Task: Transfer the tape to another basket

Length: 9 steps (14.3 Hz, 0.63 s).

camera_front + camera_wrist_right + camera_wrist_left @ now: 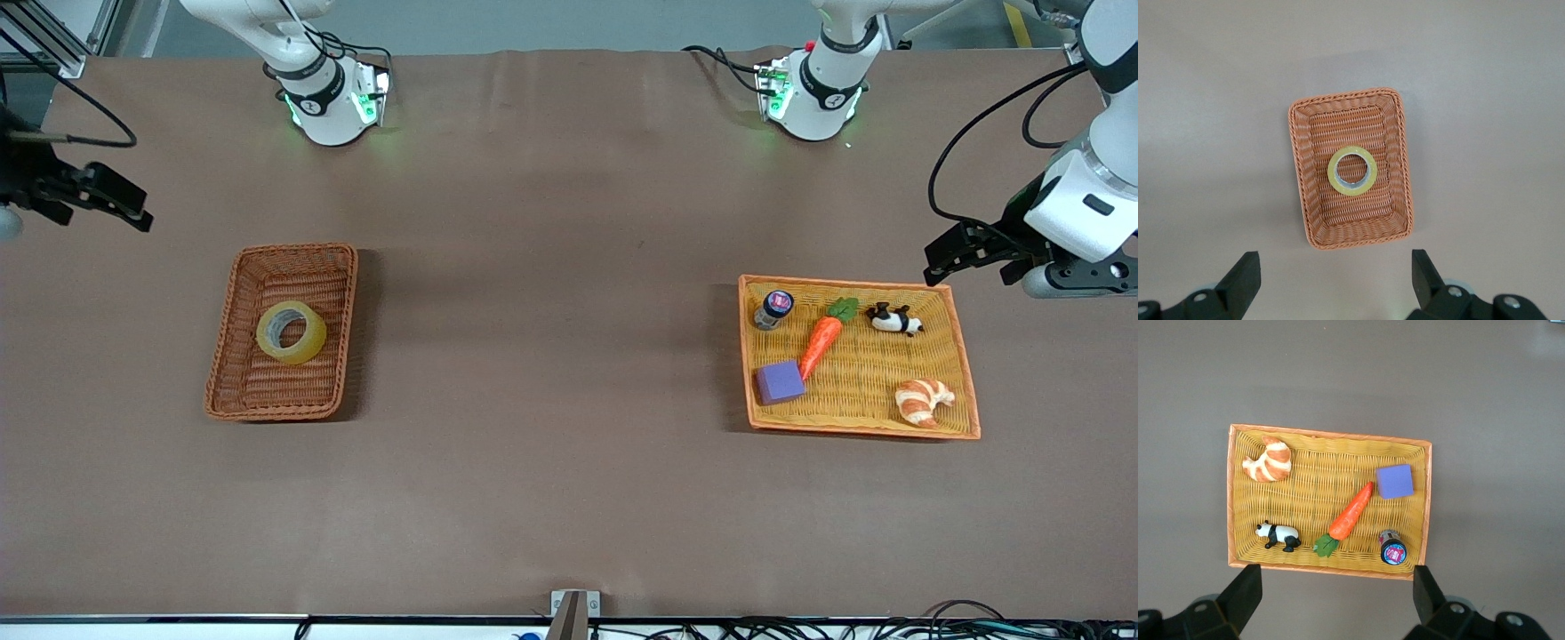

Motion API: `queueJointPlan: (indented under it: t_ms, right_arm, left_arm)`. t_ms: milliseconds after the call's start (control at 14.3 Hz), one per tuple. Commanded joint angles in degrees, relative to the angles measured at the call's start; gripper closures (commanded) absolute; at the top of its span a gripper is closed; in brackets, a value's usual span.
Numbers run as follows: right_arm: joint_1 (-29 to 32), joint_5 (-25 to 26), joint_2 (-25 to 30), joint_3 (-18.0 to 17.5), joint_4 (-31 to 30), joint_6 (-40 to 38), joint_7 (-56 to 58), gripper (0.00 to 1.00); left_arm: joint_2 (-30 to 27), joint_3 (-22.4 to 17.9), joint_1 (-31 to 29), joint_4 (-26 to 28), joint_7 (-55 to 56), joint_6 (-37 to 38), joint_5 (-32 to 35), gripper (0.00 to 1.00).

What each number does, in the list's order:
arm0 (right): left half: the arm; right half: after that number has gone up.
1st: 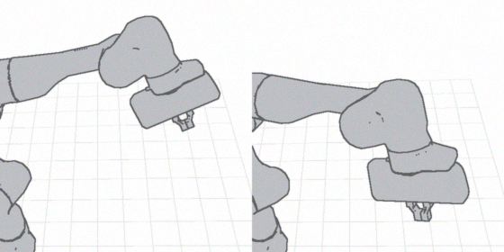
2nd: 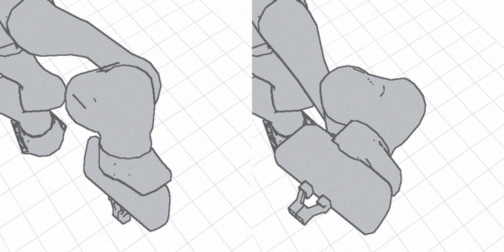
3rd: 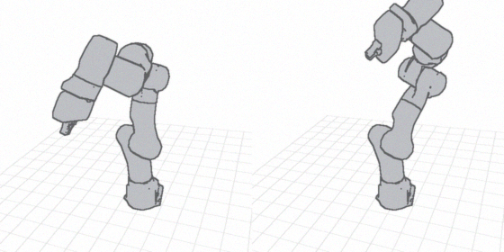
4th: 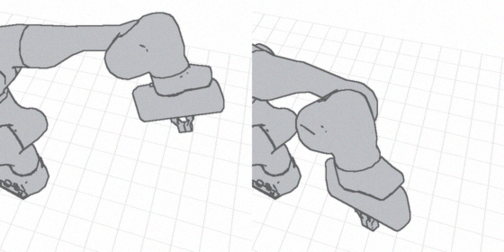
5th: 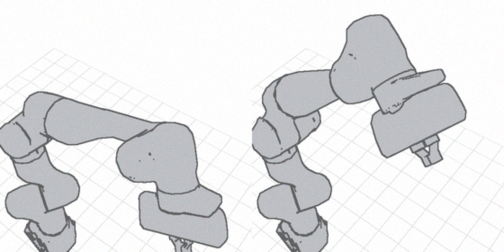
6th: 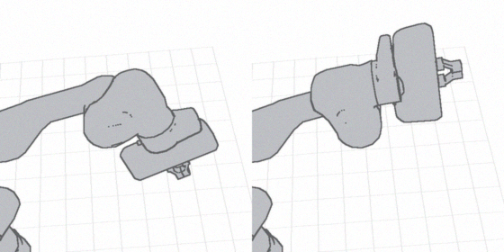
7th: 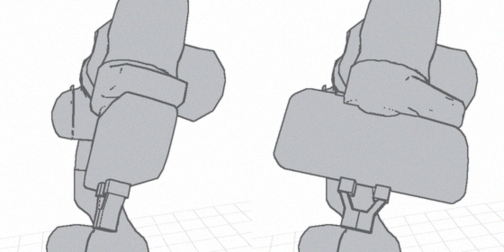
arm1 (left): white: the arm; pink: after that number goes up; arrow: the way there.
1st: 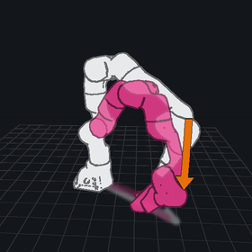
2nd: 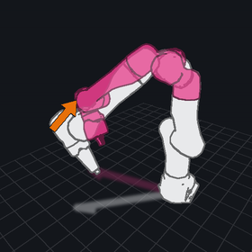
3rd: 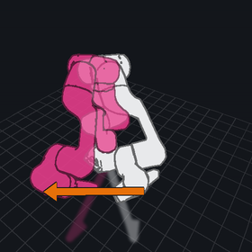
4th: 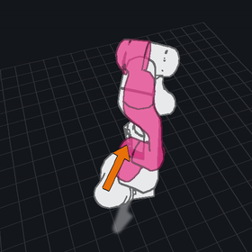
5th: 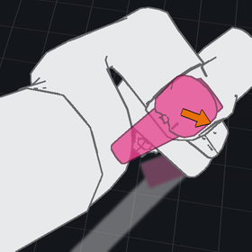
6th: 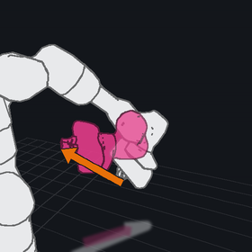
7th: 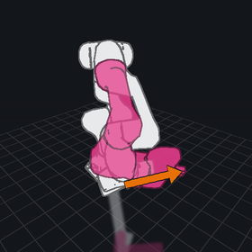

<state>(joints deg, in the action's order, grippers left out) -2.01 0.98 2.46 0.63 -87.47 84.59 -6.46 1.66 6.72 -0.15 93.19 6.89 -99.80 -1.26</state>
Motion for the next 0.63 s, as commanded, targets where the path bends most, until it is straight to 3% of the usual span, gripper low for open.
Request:
queueJointPlan:
  t_ms: [0, 559]
  right_arm:
    - [0.6, -0.1, -0.1, -0.5, 1.0, -1.2, 3.3, 0.0]
    - [0.5, -0.4, -0.2, -0.5, 1.1, -0.4, 3.6, 0.0]
  left_arm:
    - [0.0, 0.4, -0.2, -1.6, 0.3, 1.1, 0.0, 0.0]
    - [0.2, 0.3, -0.2, -1.6, 0.4, 1.2, 0.0, 0.0]
